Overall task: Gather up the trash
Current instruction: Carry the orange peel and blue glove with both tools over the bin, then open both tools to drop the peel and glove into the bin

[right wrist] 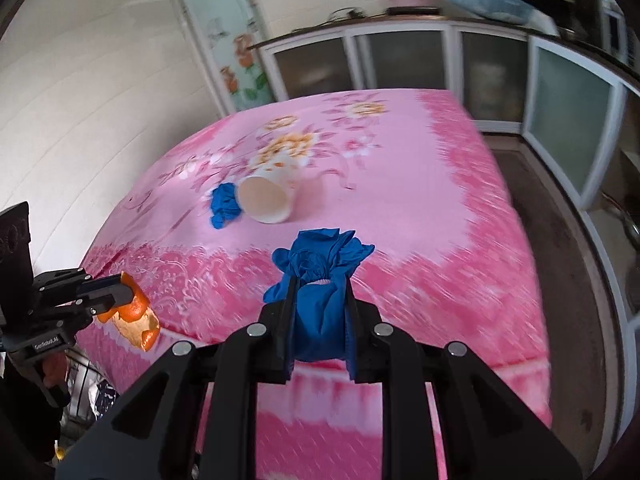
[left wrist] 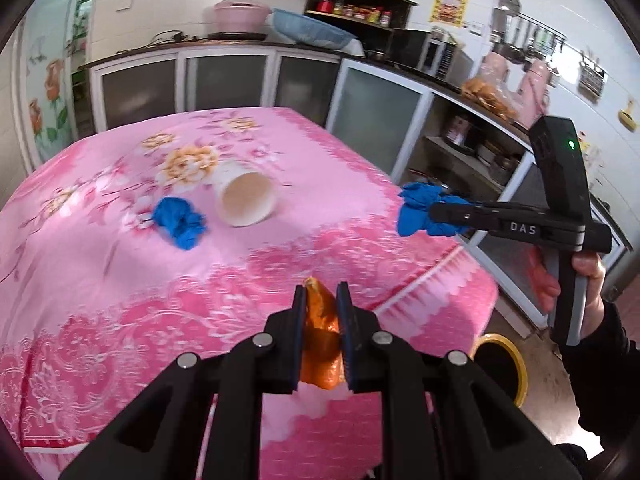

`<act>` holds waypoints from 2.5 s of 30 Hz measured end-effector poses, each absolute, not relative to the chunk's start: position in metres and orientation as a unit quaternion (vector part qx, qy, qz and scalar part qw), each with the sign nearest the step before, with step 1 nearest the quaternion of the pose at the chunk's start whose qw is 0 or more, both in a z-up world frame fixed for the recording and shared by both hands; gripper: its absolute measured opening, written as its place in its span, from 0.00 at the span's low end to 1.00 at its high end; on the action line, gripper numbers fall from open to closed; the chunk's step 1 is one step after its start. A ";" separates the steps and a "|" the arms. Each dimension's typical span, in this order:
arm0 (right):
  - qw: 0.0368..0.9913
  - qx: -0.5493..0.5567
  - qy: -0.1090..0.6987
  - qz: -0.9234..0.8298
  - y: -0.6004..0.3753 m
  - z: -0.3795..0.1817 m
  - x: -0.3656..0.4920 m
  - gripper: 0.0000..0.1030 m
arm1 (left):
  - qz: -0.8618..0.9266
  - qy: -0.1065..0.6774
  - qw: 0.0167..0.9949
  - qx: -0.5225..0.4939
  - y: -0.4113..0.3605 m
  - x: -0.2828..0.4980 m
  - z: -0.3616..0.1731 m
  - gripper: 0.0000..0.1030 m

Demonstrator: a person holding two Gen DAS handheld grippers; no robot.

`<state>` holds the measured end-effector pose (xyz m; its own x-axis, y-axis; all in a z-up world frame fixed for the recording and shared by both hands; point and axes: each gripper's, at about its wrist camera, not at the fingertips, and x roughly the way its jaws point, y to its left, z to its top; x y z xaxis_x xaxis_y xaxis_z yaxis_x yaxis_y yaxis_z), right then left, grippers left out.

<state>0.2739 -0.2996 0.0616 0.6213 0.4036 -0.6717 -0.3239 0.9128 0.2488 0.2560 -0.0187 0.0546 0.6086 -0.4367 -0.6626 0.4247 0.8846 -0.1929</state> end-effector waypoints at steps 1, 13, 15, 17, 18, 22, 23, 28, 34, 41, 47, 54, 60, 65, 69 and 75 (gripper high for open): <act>0.903 0.058 0.382 0.189 -0.316 0.063 0.262 0.17 | -0.252 0.370 0.894 -0.005 -0.028 0.252 0.056 0.14; 0.921 0.123 0.371 0.000 -0.478 0.042 0.110 0.17 | -0.400 0.357 0.843 0.054 -0.173 0.212 0.057 0.14; 0.918 0.130 0.372 -0.030 -0.498 0.033 0.089 0.17 | -0.421 0.357 0.831 0.063 -0.199 0.208 0.054 0.14; 0.912 0.141 0.380 -0.062 -0.520 0.021 0.064 0.17 | -0.446 0.356 0.818 0.074 -0.227 0.201 0.051 0.14; 0.909 0.142 0.385 -0.077 -0.530 0.014 0.053 0.17 | -0.455 0.356 0.813 0.078 -0.240 0.198 0.049 0.14; 0.895 0.162 0.399 -0.115 -0.557 -0.010 0.023 0.17 | -0.498 0.359 0.784 0.090 -0.292 0.180 0.037 0.14; 0.892 0.168 0.401 -0.122 -0.563 -0.016 0.016 0.17 | -0.508 0.361 0.776 0.095 -0.306 0.174 0.032 0.14; 0.874 0.186 0.423 -0.151 -0.586 -0.049 -0.005 0.18 | -0.548 0.378 0.737 0.115 -0.365 0.155 0.005 0.14; 0.853 0.208 0.445 -0.174 -0.604 -0.084 -0.019 0.17 | -0.567 0.407 0.700 0.152 -0.426 0.141 -0.038 0.14; 0.829 0.234 0.473 -0.189 -0.622 -0.121 -0.029 0.17 | -0.570 0.425 0.679 0.183 -0.469 0.136 -0.072 0.14; 0.822 0.242 0.478 -0.193 -0.630 -0.136 -0.034 0.17 | -0.568 0.433 0.671 0.197 -0.495 0.131 -0.087 0.14; 0.818 0.246 0.482 -0.195 -0.634 -0.144 -0.037 0.17 | -0.564 0.445 0.666 0.203 -0.510 0.133 -0.103 0.14; 0.811 0.247 0.492 -0.197 -0.635 -0.154 -0.035 0.18 | -0.547 0.454 0.669 0.218 -0.517 0.136 -0.119 0.14; 0.802 0.251 0.505 -0.198 -0.637 -0.166 -0.032 0.17 | -0.540 0.467 0.664 0.222 -0.522 0.138 -0.132 0.14; 0.800 0.250 0.509 -0.197 -0.637 -0.171 -0.030 0.17 | -0.537 0.472 0.663 0.222 -0.524 0.139 -0.137 0.14; 0.795 0.250 0.514 -0.202 -0.639 -0.176 -0.029 0.18 | -0.532 0.476 0.664 0.224 -0.526 0.137 -0.144 0.14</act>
<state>-0.0293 -0.6391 -0.1763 0.3894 -0.0648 -0.9188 0.5787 0.7932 0.1893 0.1371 -0.5259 -0.1437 -0.0188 -0.4921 -0.8703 0.9193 0.3338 -0.2086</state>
